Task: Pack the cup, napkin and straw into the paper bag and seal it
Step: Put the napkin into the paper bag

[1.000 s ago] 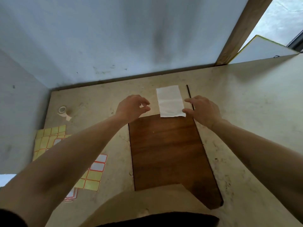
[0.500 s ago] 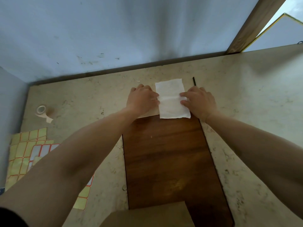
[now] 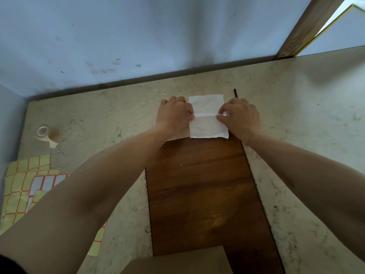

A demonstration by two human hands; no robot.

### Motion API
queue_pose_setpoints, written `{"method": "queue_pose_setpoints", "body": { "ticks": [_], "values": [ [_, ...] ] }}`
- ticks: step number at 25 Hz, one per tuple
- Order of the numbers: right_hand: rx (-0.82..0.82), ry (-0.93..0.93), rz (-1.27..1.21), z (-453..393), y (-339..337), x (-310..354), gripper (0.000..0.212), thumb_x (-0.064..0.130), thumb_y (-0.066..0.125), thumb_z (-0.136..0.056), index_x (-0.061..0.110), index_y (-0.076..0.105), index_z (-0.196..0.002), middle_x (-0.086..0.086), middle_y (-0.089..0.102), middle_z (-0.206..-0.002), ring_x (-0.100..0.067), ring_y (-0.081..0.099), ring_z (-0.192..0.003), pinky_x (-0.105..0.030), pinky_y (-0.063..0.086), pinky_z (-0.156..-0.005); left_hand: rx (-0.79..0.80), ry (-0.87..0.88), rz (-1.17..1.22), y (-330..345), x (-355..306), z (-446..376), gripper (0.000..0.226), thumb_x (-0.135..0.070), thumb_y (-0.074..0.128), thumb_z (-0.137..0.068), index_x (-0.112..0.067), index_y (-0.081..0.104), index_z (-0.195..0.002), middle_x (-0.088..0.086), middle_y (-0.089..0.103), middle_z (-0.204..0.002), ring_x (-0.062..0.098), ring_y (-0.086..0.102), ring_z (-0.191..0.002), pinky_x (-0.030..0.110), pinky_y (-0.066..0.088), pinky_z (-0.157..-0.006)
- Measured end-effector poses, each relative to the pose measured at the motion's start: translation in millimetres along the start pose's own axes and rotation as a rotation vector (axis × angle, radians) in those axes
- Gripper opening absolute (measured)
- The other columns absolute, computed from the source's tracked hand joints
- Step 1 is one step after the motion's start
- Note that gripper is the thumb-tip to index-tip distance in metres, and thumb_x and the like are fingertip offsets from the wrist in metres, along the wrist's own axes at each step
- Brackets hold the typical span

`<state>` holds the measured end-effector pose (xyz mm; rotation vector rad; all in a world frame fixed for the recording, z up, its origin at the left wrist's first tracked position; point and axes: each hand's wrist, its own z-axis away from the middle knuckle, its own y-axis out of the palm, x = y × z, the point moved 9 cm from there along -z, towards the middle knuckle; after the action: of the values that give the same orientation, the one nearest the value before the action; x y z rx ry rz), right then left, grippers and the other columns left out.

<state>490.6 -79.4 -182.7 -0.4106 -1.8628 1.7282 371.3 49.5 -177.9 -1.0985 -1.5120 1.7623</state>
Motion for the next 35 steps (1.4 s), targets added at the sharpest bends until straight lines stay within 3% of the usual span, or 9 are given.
{"method": "queue_pose_setpoints", "body": {
  "ticks": [8,14,18,21,31,35],
  "values": [
    [-0.014,0.111,-0.203,16.1,-9.8,0.9,0.019,0.036,0.055,-0.091,0.024,0.066,-0.102,0.002,0.068,-0.104,-0.018,0.059,-0.095,-0.036,0.050,-0.079,0.008,-0.004,0.123,-14.5,1.6,15.7,0.014,-0.023,0.054,-0.095,-0.022,0.066,-0.102,0.000,0.062,-0.118,0.020,0.054,-0.108,0.038,0.041,-0.096],
    [-0.007,0.144,-0.403,42.6,-29.5,16.9,0.016,0.035,0.055,-0.093,0.024,0.060,-0.104,0.007,0.068,-0.104,-0.011,0.061,-0.088,-0.024,0.046,-0.072,0.041,-0.069,0.379,-34.4,6.0,37.2,0.013,-0.025,0.056,-0.093,-0.021,0.058,-0.106,0.000,0.067,-0.112,0.019,0.060,-0.100,0.036,0.052,-0.086],
    [-0.035,0.124,-0.437,61.3,-58.2,30.4,0.012,0.039,0.054,-0.093,0.030,0.056,-0.101,0.006,0.070,-0.102,-0.009,0.063,-0.081,-0.026,0.053,-0.071,-0.040,-0.085,0.460,-69.2,2.3,64.9,0.012,-0.025,0.056,-0.095,-0.019,0.058,-0.105,-0.002,0.066,-0.100,0.017,0.063,-0.095,0.035,0.054,-0.086],
    [-0.070,0.100,-0.461,79.3,-91.2,43.8,0.015,0.038,0.056,-0.092,0.026,0.058,-0.102,0.004,0.071,-0.098,-0.011,0.063,-0.079,-0.025,0.050,-0.069,-0.088,-0.094,0.510,-101.0,-4.8,91.5,0.012,-0.023,0.056,-0.096,-0.017,0.059,-0.106,-0.004,0.063,-0.093,0.016,0.063,-0.089,0.030,0.053,-0.082],
    [-0.207,-0.024,-0.644,170.9,-214.3,96.8,0.013,0.031,0.063,-0.089,0.021,0.063,-0.099,0.004,0.070,-0.086,-0.010,0.065,-0.079,-0.024,0.050,-0.070,-0.285,-0.095,0.700,-216.4,-32.3,200.5,0.005,-0.019,0.062,-0.091,-0.021,0.058,-0.094,-0.009,0.064,-0.086,0.008,0.061,-0.081,0.014,0.044,-0.071],
    [-0.234,-0.071,-0.711,208.4,-245.6,117.1,0.012,0.030,0.064,-0.089,0.023,0.062,-0.099,0.003,0.072,-0.088,-0.010,0.067,-0.078,-0.025,0.054,-0.071,-0.351,-0.084,0.763,-249.2,-44.5,242.1,0.006,-0.016,0.063,-0.090,-0.020,0.059,-0.092,-0.009,0.065,-0.086,0.009,0.061,-0.084,0.017,0.045,-0.072]
  ]
}}
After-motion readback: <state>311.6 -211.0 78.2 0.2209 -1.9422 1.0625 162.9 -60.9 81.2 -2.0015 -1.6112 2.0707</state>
